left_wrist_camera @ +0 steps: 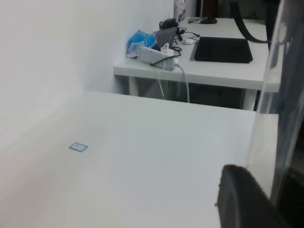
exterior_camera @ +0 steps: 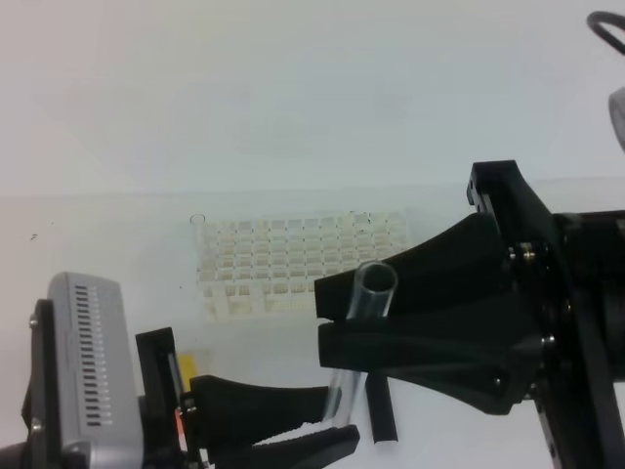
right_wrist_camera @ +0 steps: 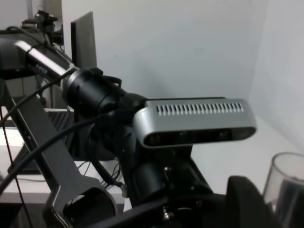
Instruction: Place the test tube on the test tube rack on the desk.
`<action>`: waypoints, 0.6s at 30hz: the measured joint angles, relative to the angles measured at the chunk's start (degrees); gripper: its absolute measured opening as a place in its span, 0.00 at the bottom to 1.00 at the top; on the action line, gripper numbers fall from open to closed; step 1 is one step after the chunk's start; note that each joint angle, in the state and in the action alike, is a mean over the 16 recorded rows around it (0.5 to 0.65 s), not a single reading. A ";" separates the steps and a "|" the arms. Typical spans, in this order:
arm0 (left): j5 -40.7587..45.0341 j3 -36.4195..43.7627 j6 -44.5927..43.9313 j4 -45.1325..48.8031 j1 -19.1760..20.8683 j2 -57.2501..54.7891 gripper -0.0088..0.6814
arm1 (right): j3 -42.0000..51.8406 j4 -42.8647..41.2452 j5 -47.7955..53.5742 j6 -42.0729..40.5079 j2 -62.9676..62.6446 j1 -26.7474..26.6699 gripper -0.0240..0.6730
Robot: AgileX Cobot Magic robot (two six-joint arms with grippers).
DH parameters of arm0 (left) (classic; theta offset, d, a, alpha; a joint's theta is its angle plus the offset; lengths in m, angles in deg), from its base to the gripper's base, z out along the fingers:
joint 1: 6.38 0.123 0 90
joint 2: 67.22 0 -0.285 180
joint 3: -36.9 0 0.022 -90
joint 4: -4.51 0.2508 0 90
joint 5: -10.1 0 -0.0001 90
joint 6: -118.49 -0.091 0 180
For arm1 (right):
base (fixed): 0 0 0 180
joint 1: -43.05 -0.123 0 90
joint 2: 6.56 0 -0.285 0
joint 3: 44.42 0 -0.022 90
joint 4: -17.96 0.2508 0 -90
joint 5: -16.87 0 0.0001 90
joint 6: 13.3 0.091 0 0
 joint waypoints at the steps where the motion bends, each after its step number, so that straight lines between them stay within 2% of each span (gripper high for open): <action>1: -0.32 -0.02 1.13 -0.42 0.00 0.00 0.19 | -0.16 0.00 0.00 0.07 0.19 -0.14 0.34; 6: -3.06 0.00 8.24 0.00 0.00 -0.01 0.45 | -0.55 -0.05 -0.45 0.18 0.57 -0.47 0.22; 12: -5.56 0.02 17.30 0.45 0.00 -0.02 0.77 | -0.72 -1.43 -4.00 -0.07 -0.35 -0.50 0.21; 16: -5.92 0.05 21.85 1.29 0.00 -0.02 0.85 | -0.81 -3.32 -9.74 -0.45 -2.78 -0.50 0.21; 18: -5.25 0.08 23.09 2.15 0.00 -0.02 0.77 | -0.81 -4.48 -13.54 -0.52 -4.62 -0.50 0.21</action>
